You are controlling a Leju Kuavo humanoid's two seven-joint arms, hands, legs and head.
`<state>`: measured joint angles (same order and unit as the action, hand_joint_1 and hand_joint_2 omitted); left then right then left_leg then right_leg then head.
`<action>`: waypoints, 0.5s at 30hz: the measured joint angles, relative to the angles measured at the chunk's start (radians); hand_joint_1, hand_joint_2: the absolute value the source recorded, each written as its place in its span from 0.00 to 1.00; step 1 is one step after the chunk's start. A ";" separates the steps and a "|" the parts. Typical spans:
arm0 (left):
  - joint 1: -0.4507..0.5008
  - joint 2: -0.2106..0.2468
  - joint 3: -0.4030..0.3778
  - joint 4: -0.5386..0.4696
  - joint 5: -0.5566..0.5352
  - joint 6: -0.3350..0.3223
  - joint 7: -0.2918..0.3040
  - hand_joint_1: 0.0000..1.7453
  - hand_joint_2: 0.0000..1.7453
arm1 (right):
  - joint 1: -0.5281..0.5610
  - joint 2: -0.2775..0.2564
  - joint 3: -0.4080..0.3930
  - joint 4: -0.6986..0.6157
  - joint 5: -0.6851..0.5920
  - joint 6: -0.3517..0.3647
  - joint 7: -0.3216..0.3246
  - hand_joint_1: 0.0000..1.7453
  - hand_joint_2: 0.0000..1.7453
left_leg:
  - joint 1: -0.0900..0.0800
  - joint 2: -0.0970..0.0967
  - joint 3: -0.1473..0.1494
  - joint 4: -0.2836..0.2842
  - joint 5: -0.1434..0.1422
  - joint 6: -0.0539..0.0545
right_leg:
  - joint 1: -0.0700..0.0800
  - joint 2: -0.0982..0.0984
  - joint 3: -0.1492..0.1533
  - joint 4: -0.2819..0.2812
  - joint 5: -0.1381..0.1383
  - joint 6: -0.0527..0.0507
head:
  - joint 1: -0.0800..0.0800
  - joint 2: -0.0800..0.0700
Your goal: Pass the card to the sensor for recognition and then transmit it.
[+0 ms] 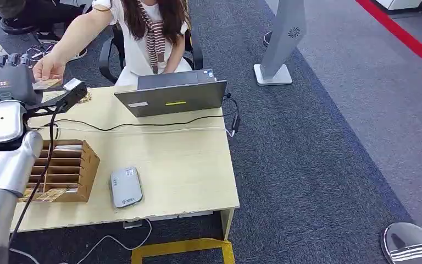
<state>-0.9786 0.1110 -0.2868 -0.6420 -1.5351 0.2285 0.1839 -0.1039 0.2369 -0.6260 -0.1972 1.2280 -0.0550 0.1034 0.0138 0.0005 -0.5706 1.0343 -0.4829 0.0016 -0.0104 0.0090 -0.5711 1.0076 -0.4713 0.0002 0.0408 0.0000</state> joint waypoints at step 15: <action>0.001 -0.013 -0.004 -0.002 0.000 0.000 -0.024 1.00 1.00 | 0.001 0.000 0.000 0.000 -0.003 0.001 -0.010 0.00 1.00 | 0.000 0.000 0.000 0.000 0.000 0.000 | 0.000 0.000 0.000 0.000 0.000 0.000 | 0.000 0.000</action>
<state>-0.9774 0.0980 -0.2907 -0.6435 -1.5347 0.2289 0.1595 -0.1029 0.2369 -0.6260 -0.1968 1.2253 -0.0538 0.0931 0.0139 0.0005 -0.5706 1.0343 -0.4829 0.0016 -0.0104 0.0093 -0.5711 1.0077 -0.4713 0.0002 0.0408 0.0000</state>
